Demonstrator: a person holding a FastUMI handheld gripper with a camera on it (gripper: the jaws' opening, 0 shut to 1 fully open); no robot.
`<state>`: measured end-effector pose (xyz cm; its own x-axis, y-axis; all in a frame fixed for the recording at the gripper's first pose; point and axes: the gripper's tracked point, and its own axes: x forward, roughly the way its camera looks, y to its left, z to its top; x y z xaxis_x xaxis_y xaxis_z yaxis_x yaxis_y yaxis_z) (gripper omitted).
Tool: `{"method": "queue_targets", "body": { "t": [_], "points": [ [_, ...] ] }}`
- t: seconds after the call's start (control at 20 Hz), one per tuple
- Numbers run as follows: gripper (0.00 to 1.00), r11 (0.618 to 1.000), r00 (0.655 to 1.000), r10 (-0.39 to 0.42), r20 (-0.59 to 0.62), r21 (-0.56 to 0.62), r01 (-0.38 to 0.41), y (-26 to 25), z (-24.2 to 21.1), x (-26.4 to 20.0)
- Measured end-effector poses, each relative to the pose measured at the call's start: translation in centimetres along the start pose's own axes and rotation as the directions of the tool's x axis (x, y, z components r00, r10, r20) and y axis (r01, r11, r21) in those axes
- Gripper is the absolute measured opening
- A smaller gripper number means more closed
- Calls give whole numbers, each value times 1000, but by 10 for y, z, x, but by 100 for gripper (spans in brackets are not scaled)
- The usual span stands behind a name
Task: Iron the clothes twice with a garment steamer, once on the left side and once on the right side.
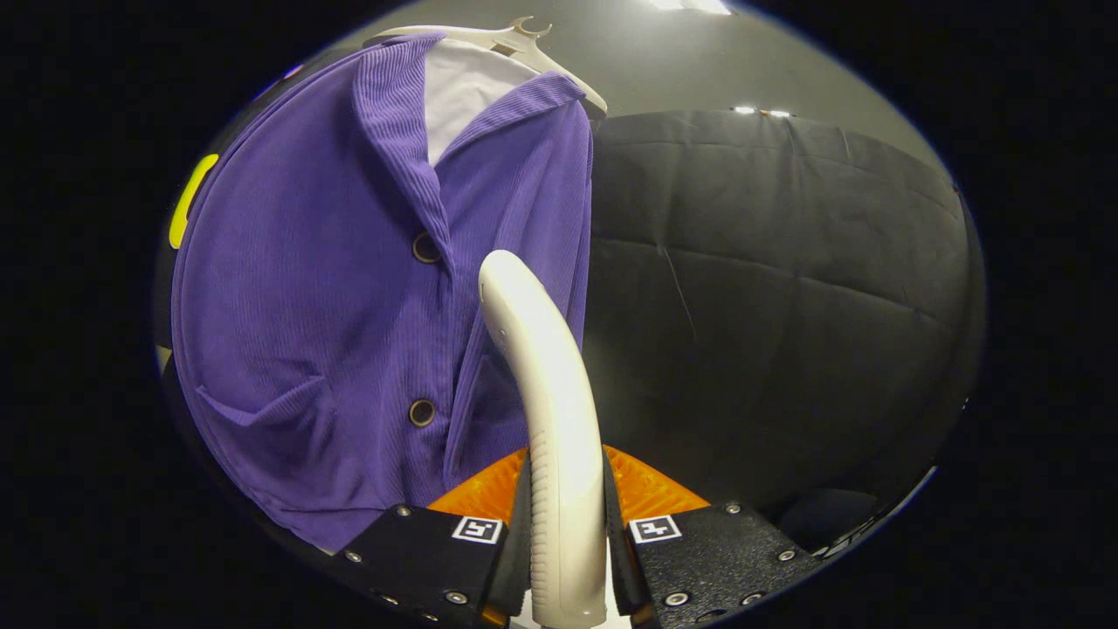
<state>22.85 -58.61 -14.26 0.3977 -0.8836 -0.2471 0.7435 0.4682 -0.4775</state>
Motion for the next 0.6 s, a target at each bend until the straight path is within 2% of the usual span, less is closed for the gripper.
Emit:
{"method": "queue_targets", "body": {
  "t": [0.25, 0.6],
  "points": [
    [38, 1000, 999, -5, -37, -20, 4, 1, 3, -3],
    [38, 999, 1000, -9, 2, -53, 10, 0, 3, -3]
  ]
}}
